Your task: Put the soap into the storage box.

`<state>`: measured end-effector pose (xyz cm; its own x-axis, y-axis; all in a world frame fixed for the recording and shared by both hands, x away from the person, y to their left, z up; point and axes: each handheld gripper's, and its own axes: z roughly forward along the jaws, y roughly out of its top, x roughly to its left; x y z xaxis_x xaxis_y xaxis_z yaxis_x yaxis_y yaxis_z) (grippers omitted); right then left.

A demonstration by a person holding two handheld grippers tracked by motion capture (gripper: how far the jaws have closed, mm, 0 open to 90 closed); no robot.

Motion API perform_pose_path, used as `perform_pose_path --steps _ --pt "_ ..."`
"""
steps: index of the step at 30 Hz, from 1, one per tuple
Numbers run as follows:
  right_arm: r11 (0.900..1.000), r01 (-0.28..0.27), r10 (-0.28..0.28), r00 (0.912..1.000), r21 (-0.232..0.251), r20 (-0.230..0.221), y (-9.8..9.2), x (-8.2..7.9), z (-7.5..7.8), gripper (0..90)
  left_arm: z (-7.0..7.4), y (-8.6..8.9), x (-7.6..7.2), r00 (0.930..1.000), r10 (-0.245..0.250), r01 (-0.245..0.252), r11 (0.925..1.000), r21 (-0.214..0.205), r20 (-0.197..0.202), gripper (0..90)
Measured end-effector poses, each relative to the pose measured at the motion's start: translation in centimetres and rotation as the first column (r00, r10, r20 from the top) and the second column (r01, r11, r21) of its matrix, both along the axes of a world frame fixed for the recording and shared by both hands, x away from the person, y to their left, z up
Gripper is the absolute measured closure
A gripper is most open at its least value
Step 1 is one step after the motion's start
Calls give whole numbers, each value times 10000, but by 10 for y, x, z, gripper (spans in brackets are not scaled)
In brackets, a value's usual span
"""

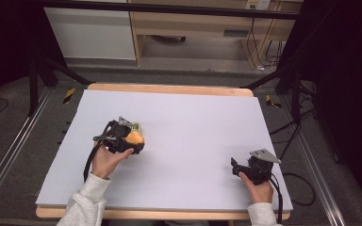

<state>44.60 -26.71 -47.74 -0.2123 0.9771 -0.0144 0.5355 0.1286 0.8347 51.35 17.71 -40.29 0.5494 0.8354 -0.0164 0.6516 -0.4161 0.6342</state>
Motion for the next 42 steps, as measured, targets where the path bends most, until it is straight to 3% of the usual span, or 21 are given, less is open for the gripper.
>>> perform_pose_path --steps 22,42 --pt "10000 -19 19 10000 11 -26 0 1 -1 60 -2 22 21 9975 713 -713 9975 7 -2 267" --pt "10000 -53 53 10000 27 -52 0 1 -1 60 -19 24 40 9948 956 -945 9950 318 -338 267"
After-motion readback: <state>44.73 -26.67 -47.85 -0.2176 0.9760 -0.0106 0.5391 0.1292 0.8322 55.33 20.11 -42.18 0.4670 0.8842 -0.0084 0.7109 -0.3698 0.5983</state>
